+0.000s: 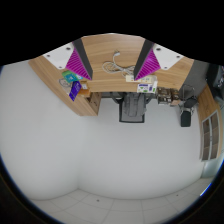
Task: Unplug charger
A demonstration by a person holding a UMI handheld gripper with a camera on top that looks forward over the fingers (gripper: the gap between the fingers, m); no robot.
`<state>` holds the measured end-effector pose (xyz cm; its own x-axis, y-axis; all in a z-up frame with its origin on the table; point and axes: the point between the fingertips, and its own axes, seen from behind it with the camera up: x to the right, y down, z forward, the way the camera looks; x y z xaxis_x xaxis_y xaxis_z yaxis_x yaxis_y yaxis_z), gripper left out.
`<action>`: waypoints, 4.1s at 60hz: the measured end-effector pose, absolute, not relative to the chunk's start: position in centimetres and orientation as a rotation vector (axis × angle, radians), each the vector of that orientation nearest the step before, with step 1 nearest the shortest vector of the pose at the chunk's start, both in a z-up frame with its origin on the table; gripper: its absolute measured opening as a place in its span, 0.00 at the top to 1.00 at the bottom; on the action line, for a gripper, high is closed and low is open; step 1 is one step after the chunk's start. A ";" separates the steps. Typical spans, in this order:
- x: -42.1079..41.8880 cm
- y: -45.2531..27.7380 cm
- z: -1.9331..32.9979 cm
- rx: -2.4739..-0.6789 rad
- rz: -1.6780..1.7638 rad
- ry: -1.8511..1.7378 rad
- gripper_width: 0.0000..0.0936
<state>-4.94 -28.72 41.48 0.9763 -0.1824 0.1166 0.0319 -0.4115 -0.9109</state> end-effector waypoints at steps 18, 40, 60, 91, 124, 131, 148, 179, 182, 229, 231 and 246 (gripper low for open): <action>-4.2 -28.2 33.7 -2.086 -0.178 0.103 0.09; -15.0 -21.9 18.9 -2.215 -0.094 -0.022 0.08; -25.7 -3.0 11.9 -2.092 -0.022 -0.029 0.08; -28.1 9.8 6.8 -2.016 -0.100 0.020 0.79; -20.6 11.5 30.2 -1.648 0.131 0.023 0.86; -14.1 12.5 28.4 -1.684 0.105 0.031 0.86; -0.6 13.5 11.0 -1.962 0.181 0.224 0.85; 8.7 8.9 1.3 -2.203 0.111 0.316 0.27; 9.7 8.6 2.4 -2.196 0.044 0.277 0.17; -1.2 -21.5 26.9 -2.052 -0.210 0.025 0.08; -1.5 -22.1 27.2 -2.048 -0.207 0.028 0.08; -3.5 -24.2 28.5 -2.044 -0.190 0.045 0.08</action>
